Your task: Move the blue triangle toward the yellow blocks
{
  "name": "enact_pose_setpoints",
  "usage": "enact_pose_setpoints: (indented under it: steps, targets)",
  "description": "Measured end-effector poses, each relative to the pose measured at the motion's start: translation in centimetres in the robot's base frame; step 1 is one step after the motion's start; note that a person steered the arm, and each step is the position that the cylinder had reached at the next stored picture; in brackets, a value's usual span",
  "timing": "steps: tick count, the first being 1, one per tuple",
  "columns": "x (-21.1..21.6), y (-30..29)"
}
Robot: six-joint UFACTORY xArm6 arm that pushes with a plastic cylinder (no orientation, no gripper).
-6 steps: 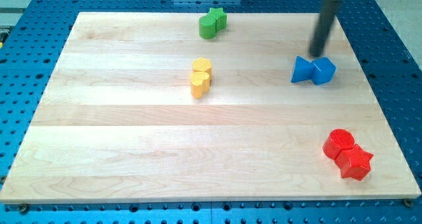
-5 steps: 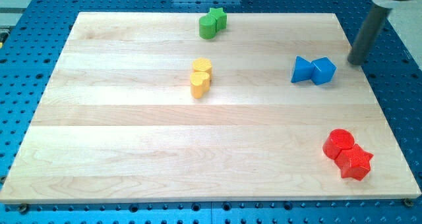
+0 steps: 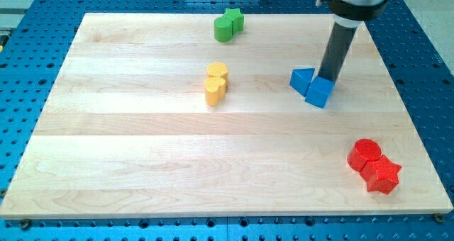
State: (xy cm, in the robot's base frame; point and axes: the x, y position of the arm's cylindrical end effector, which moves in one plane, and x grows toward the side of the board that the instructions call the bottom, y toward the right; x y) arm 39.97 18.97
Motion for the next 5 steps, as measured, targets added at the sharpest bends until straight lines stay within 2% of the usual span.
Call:
enact_pose_setpoints:
  steps: [1, 2, 3, 4, 5]
  targets:
    - [0.8, 2.0]
    - [0.8, -6.2]
    - [0.8, -10.2]
    - [-1.2, -6.4]
    - [-2.3, -8.2]
